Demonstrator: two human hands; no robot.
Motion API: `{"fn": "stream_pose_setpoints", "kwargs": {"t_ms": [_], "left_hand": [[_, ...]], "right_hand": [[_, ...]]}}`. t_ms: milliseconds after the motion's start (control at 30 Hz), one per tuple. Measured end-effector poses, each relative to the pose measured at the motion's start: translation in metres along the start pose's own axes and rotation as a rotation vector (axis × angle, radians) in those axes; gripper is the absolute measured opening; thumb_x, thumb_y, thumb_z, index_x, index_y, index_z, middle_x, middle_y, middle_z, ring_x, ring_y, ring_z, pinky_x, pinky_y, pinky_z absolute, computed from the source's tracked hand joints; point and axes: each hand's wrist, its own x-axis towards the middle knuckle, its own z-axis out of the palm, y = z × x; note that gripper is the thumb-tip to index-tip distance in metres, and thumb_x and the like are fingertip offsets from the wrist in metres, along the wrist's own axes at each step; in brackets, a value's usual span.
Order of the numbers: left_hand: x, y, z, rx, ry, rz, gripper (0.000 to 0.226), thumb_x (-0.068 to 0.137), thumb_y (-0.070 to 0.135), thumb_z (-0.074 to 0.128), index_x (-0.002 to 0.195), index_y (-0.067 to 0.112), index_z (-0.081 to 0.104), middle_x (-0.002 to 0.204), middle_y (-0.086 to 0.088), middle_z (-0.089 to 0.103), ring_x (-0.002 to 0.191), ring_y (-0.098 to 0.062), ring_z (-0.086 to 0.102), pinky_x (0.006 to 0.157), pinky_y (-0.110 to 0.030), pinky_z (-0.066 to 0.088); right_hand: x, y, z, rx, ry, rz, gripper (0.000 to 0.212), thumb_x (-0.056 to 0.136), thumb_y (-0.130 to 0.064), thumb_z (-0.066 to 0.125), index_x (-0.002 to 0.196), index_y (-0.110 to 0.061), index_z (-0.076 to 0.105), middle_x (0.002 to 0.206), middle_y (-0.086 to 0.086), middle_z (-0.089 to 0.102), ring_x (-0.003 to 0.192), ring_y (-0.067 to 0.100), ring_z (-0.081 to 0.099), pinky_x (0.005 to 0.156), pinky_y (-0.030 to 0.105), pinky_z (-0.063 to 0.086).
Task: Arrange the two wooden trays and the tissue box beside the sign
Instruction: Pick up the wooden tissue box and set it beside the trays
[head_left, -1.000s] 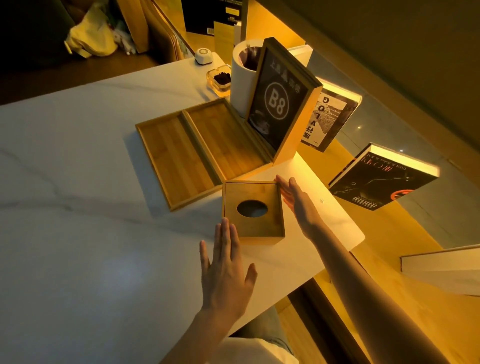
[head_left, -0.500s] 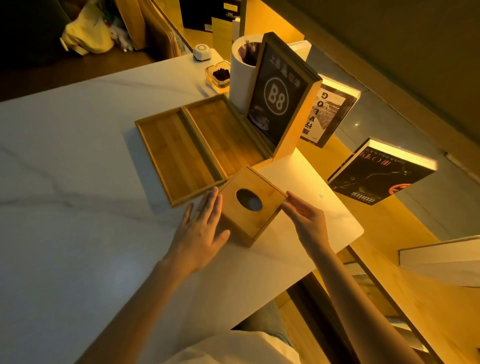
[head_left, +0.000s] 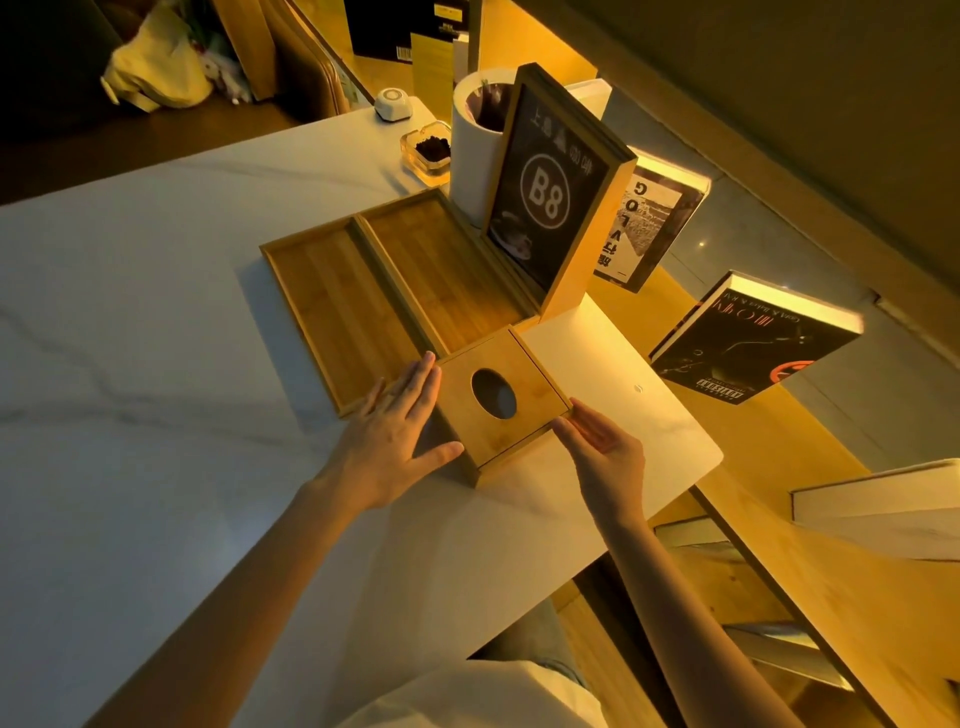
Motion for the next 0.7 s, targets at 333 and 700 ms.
{"fn": "stream_pose_setpoints", "kwargs": {"t_ms": [333,700], "left_hand": [[-0.015,0.021,0.025,-0.082,0.066,-0.061,0.085,0.071,0.078,0.0,0.131,0.028,-0.033,0.145,0.002,-0.035,0.136,-0.013,-0.03,0.114,-0.035,-0.009],[0.005,0.021,0.012,-0.046,-0.008,-0.02,0.078,0.072,0.073,-0.003,0.125,0.03,-0.04,0.138,0.006,-0.044,0.129,-0.011,-0.038,0.109,-0.034,-0.016]], "right_hand": [[-0.048,0.011,0.031,-0.879,-0.278,-0.443,0.061,0.085,-0.062,0.003,0.133,-0.037,-0.026,0.146,-0.012,-0.026,0.135,0.007,-0.027,0.109,0.033,-0.021],[-0.034,0.013,0.027,-0.918,-0.272,-0.379,0.057,0.083,-0.062,-0.008,0.129,-0.038,-0.032,0.144,-0.013,-0.029,0.133,0.006,-0.032,0.107,0.03,-0.022]]}}
